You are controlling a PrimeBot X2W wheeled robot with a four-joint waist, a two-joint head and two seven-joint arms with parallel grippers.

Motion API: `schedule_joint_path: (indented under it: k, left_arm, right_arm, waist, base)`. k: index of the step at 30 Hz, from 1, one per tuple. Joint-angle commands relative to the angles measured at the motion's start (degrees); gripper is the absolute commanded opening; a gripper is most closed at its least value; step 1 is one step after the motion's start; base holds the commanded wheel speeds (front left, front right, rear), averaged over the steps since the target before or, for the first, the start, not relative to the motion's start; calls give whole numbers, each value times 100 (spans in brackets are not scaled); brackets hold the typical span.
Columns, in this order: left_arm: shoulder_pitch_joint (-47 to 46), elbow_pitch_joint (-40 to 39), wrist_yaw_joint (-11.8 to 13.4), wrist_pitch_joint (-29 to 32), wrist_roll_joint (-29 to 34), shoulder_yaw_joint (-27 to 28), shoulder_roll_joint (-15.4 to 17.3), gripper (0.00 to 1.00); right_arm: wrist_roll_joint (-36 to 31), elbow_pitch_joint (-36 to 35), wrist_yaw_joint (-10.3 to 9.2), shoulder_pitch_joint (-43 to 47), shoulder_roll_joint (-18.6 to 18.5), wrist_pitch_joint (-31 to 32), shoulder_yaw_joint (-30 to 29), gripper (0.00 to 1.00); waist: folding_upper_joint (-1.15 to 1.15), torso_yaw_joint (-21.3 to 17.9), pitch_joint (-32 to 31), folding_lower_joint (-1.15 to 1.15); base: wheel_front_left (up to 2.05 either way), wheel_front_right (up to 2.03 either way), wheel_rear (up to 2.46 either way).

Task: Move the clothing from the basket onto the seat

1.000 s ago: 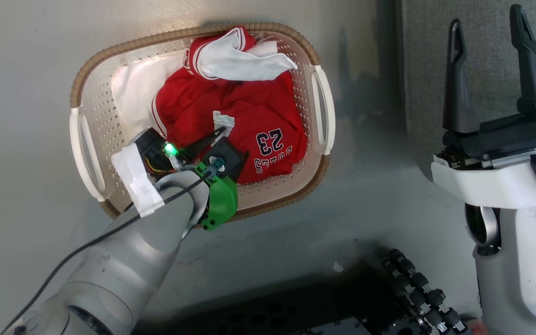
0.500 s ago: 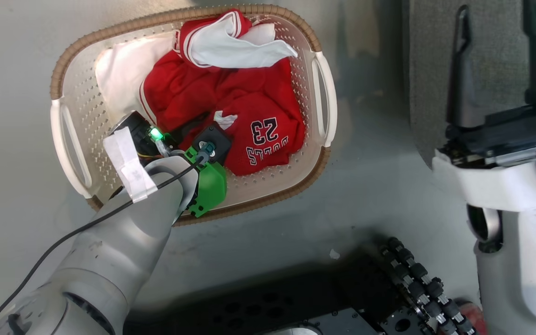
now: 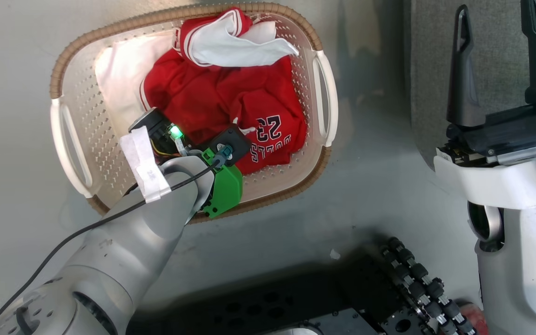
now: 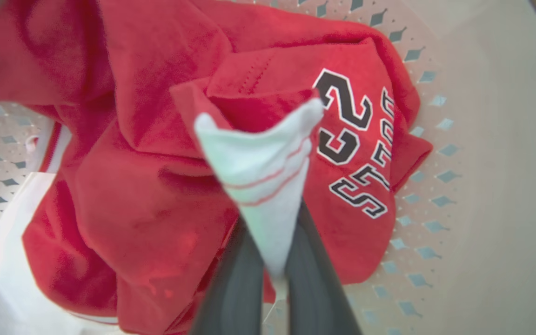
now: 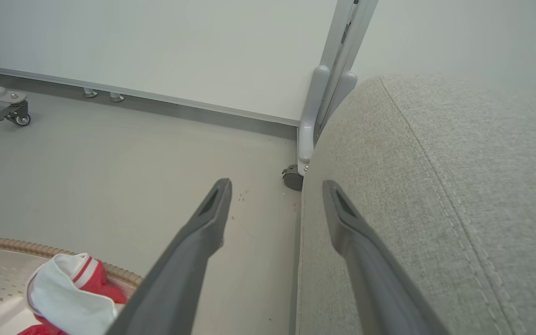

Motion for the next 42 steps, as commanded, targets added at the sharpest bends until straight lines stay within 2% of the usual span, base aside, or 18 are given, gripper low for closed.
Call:
schedule_joint_path:
  k: [1, 9, 19, 30, 42]
  left_arm:
    - [-86, -47, -20, -4, -42, -10, 33, 0]
    - [329, -477, 80, -5, -189, 200, 30, 0]
    - [1330, -1174, 348, -4, -327, 880, 181, 0]
    - [2618, -2352, 640, -5, -186, 1788, 444, 0]
    - [3796, -3879, 784, -5, 162, 2714, 520, 0]
  right_arm:
    - [22, 30, -4, -81, -13, -18, 1, 100]
    - [79, 254, -4, 21, -14, -18, 29, 100]
    - [221, 592, -4, 515, -14, -19, 106, 100]
    - [229, 1059, -4, 1280, -15, -18, 388, 100]
    - [294, 1572, -4, 2362, -15, -18, 797, 100]
  waist:
    - [0, 50, -113, 0]
    - [0, 165, -843, 0]
    - [0, 273, -2343, 0]
    - [0, 399, -4081, 0]
    - [0, 492, -5661, 0]
  base:
    - [0, 0, 0]
    - [0, 0, 0]
    - [0, 0, 0]
    - [0, 0, 0]
    - [0, 0, 0]
